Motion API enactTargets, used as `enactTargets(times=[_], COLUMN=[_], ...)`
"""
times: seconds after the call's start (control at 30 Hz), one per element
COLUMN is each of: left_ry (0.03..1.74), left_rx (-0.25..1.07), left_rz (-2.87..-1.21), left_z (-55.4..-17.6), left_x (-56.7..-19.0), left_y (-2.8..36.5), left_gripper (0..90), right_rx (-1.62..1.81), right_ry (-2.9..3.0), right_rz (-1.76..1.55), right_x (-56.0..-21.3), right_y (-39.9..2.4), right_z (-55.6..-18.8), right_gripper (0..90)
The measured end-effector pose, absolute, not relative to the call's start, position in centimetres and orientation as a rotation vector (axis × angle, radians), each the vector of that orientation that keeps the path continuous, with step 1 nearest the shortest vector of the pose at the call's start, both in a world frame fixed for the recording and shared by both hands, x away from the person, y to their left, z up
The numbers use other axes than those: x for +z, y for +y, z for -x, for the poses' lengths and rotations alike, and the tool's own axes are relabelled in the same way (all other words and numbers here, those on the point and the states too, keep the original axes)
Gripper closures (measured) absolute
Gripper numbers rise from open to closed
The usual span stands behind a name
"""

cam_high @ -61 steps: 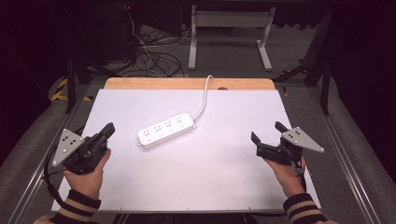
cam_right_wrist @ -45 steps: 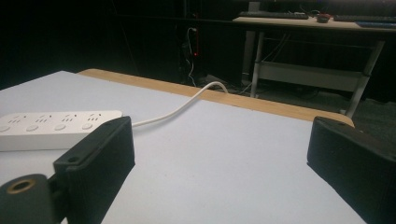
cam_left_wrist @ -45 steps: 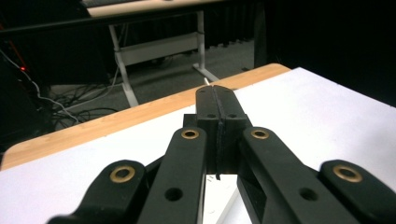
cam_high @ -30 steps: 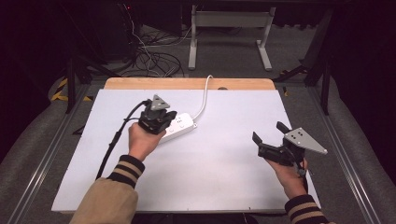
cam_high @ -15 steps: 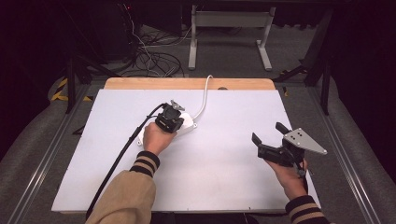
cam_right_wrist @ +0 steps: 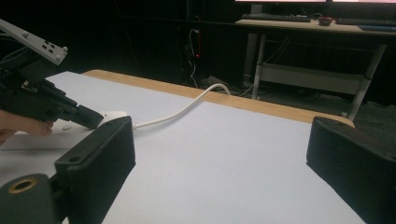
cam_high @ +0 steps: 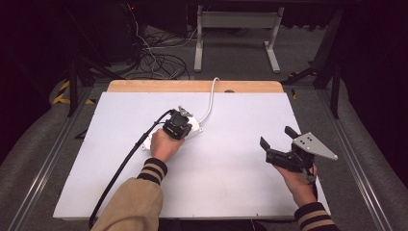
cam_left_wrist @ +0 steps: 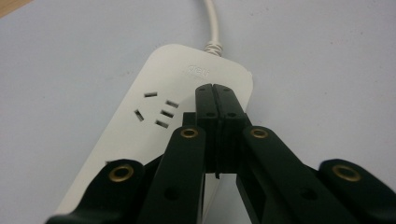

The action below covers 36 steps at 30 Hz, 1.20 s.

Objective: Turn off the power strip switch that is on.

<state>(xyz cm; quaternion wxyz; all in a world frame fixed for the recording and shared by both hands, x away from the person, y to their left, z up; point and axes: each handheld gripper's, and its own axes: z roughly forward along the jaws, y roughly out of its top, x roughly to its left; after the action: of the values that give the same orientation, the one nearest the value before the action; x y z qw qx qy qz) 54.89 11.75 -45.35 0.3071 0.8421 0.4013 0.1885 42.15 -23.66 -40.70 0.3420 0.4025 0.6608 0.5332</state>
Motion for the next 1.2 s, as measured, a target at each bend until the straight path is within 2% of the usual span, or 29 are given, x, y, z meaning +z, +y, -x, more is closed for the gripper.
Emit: enactTargets(times=[0.33,0.47,0.73,0.83,0.9,1.2], left_ry=[1.083,1.085,1.075,1.092,1.075,1.083], left_rx=[0.508,0.472,0.514,0.476,0.54,0.525], left_rz=[-2.178,-2.158,-2.142,-2.115,-2.131,-2.13], left_z=[-54.4,-54.6,-54.2,-54.2,-53.9,-54.0], left_x=[-45.7,-45.8,-46.2,-46.3,-46.4,-46.3], left_y=[11.9,12.3,12.9,13.2,12.8,12.9], left_gripper=[90.0,90.0,90.0,90.0,90.0,90.0], right_rx=[1.382,1.378,1.379,1.379,1.38,1.375], right_ry=[1.719,1.719,1.716,1.717,1.718,1.732], right_rz=[-1.044,-1.041,-1.046,-1.046,-1.047,-1.04], right_x=[-40.6,-40.6,-40.6,-40.6,-40.6,-40.7], right_y=[-23.6,-23.6,-23.7,-23.6,-23.5,-23.4], right_z=[-42.0,-42.0,-41.8,-41.9,-41.9,-42.1], right_gripper=[8.7,8.7,8.8,8.8,8.8,8.8])
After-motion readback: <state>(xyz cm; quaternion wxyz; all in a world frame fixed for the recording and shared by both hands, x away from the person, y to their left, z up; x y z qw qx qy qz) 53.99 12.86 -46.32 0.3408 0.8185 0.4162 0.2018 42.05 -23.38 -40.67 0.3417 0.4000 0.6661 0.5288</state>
